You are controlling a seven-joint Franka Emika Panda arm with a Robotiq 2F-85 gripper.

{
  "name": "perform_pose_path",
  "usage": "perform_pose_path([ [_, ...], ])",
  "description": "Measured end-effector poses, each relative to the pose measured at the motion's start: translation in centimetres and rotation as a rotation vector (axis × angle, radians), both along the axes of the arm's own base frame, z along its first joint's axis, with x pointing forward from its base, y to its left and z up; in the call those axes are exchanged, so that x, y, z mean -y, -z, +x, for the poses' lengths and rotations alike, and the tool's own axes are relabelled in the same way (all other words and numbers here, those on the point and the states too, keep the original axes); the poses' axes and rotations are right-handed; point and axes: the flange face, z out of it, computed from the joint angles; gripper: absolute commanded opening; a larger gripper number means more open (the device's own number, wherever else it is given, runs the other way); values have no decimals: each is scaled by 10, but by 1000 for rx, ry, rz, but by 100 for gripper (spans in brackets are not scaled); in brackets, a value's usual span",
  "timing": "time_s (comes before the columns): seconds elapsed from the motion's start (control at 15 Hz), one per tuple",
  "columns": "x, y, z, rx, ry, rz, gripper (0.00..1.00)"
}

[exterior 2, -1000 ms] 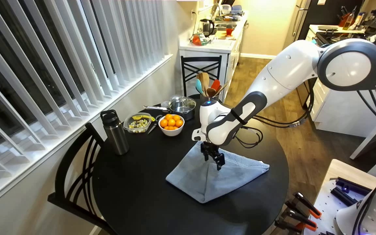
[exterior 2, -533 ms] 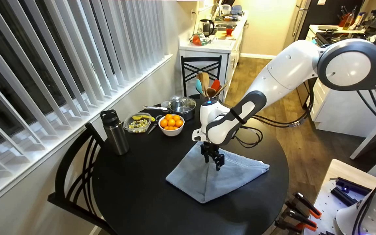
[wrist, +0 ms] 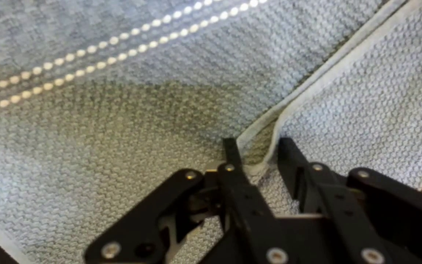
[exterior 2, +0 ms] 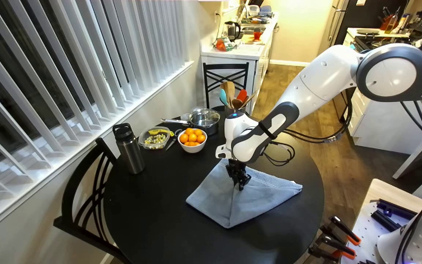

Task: Unfold the towel on the table

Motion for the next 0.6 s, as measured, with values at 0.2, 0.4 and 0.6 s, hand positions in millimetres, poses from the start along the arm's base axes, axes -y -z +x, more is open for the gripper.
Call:
perform_pose_path([
  [0.2, 0, -2, 1, 4, -4, 1, 0],
  [0.4, 0, -4, 1, 7, -6, 1, 2],
  [0.6, 0, -8, 2, 12, -7, 0, 2],
])
